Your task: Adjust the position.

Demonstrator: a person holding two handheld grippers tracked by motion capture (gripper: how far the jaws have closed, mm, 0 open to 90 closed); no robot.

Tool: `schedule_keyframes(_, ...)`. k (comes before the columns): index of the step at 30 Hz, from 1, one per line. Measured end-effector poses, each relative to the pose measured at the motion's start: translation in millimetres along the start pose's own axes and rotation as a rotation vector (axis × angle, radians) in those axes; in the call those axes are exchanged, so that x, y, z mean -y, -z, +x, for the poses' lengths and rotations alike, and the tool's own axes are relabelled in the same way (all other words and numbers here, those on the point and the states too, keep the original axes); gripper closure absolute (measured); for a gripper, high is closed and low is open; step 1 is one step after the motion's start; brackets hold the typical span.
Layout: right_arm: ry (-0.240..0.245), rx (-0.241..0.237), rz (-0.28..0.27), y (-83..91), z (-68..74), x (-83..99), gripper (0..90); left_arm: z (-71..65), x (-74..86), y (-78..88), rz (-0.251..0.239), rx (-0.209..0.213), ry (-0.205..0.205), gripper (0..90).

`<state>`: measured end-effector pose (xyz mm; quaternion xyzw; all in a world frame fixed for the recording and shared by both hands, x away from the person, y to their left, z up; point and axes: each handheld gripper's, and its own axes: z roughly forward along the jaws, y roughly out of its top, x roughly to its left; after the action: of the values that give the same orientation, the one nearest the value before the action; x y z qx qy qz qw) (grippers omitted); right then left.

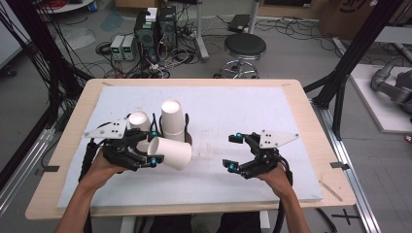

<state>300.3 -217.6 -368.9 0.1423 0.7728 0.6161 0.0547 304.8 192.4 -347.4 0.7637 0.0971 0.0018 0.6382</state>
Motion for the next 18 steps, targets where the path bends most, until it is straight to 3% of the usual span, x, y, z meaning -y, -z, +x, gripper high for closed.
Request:
schedule_keyframes(7,0.027,-0.065,-0.011,-17.6,3.0,-16.5,15.6,-3.0,2.1,-7.8,-0.053,0.011,0.008,33.3)
schedule_keyframes(18,0.058,-0.133,-0.006,-43.0,8.5,-31.6,15.6,-4.5,7.8,-27.2,-0.067,0.041,0.016,33.3)
